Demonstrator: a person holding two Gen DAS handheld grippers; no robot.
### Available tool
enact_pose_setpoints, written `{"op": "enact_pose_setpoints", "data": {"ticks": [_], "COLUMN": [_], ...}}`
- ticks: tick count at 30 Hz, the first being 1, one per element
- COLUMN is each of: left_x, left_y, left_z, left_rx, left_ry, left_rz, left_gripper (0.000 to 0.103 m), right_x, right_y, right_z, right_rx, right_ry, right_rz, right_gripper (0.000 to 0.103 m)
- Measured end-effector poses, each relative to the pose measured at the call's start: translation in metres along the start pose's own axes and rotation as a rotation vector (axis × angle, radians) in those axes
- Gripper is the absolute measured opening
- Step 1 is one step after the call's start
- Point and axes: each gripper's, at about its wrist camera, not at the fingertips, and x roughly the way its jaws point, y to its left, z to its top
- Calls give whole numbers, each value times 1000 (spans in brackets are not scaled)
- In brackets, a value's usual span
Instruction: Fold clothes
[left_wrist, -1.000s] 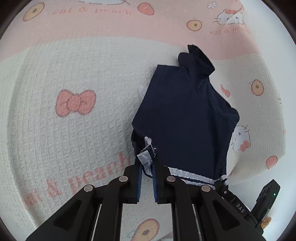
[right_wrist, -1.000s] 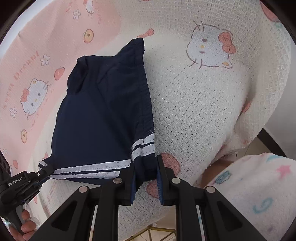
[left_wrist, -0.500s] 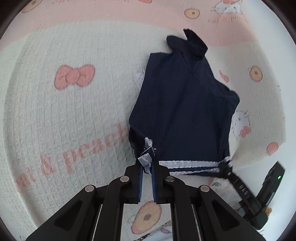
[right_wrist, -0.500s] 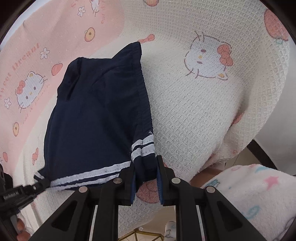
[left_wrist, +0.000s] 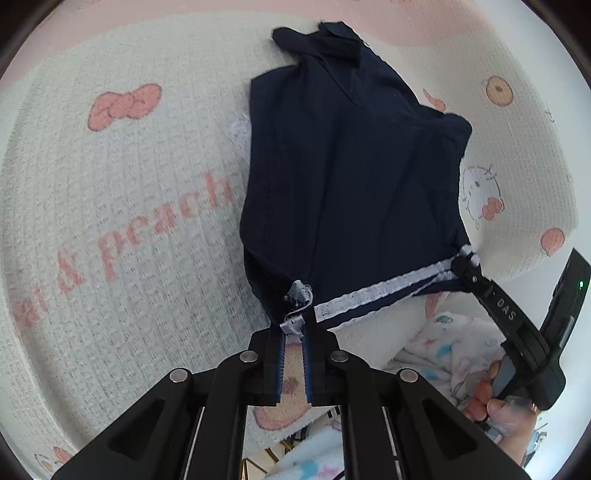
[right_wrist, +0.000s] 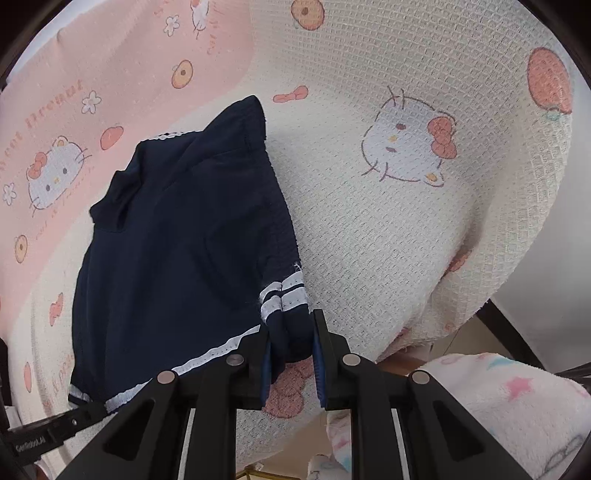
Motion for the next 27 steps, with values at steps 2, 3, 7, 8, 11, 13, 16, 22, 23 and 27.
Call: {"op": "enact_pose_setpoints", "data": {"ticks": [2, 3, 7, 8, 11, 13, 16, 22, 23, 27], "left_x": [2, 2, -1, -1, -7, -13, -26, -44, -41, -30], "left_y": [-1, -1, 3, 5, 15, 23, 30, 24, 18, 5], "left_z": [-3, -4, -2, -1, -2, -1, -2, 2, 8, 17], "left_rx": [12, 22, 25, 20, -44, -91, -129, -166, -179, -219], "left_ry": [6, 3, 2, 4, -9, -12, -44, -99, -94, -99], "left_rz": [5, 11, -20, -38, -75, -105, -136, -148, -156, -156], "left_gripper": [6, 6, 6, 7, 9, 11, 32, 68, 68, 68], "right_x": [1, 1, 0, 0, -8, -17, -30, -37, -37, -37], "right_y": [0, -1, -1, -1, -1, -1, -2, -2, -1, 1], "right_z": [-1, -1, -3, -3, -3, -3, -2, 1, 1, 5], "right_rx": [1, 1, -1, -1, 8, 16, 15, 24, 26, 27], "right_ry": [5, 7, 7, 5, -31, -73, -135, -151, -150, -145], "right_rz": [-7, -9, -14, -13, 3, 34, 58, 128, 137, 154], "right_gripper": [17, 17, 17, 19, 63, 65, 66, 70, 70, 70]}}
